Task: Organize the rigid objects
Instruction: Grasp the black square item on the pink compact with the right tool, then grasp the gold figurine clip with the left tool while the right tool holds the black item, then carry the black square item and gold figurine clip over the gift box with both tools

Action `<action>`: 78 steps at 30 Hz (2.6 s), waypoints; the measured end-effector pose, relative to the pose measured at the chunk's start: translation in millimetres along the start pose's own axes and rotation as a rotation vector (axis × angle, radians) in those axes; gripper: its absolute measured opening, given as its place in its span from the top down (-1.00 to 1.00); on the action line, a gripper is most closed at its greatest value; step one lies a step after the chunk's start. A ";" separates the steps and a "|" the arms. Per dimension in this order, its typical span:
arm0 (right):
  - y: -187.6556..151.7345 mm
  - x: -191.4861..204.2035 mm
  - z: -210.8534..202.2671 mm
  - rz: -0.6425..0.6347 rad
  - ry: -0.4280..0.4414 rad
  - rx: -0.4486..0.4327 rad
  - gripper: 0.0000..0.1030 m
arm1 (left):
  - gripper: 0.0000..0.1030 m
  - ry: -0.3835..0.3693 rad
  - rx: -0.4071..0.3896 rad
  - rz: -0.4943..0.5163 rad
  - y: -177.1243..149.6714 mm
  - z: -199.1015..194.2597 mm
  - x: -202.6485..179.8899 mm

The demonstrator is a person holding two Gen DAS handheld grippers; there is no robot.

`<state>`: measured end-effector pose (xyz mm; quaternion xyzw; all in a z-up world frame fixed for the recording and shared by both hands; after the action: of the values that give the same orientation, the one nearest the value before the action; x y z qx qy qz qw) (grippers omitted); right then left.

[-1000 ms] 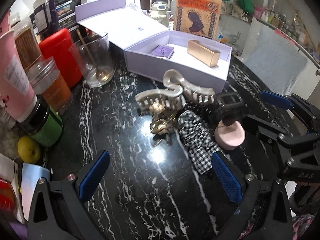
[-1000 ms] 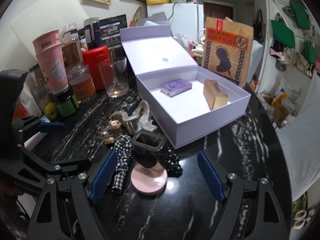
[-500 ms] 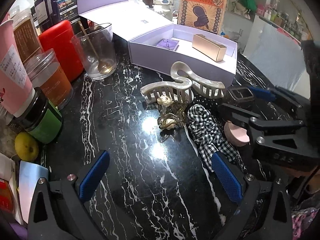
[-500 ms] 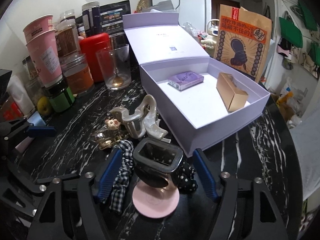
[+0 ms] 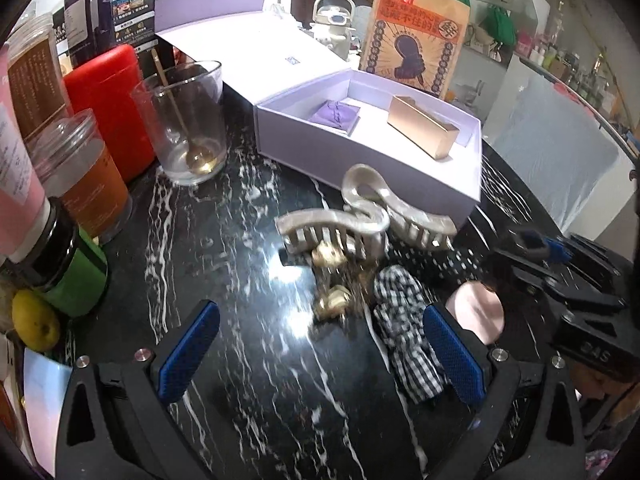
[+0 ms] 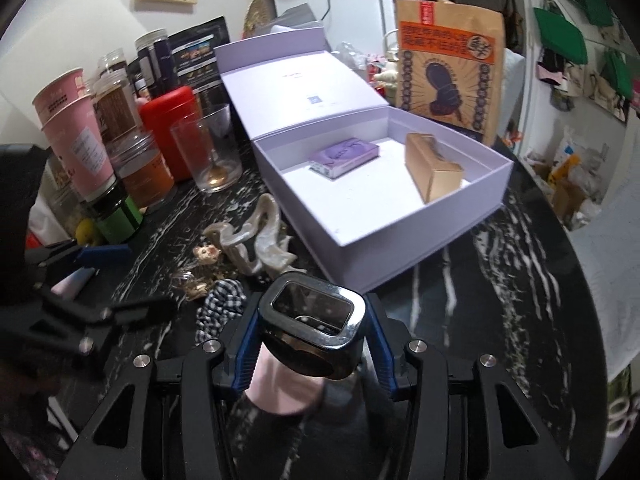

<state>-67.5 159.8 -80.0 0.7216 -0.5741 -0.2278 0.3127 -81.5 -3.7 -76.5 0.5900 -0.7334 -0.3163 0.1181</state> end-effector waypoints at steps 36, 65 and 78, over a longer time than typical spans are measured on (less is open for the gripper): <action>-8.4 -22.5 -5.5 0.092 -0.027 0.031 0.08 | 0.27 -0.032 0.059 -0.011 9.2 48.5 9.3; -18.7 -6.5 -38.7 0.068 -0.001 -0.030 0.08 | 0.31 -0.067 -0.025 0.028 -4.4 -13.8 -21.6; -34.8 -22.9 -61.8 0.096 -0.044 -0.038 0.08 | 0.31 -0.132 -0.017 0.117 -1.8 -15.2 -62.0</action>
<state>-6.6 198.8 -62.2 0.6818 -0.6106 -0.2393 0.3241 -54.7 49.4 -53.5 0.5230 -0.7701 -0.3532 0.0925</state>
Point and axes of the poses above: each gripper's, at about its wrist camera, not at the fingertips, and z roughly the way its jaws point, x to its left, y to its top, the point moved 3 cm from there along z, roughly the way its jaws point, and after that the axes turned 8 degrees about -y, right-handed, at the moved point
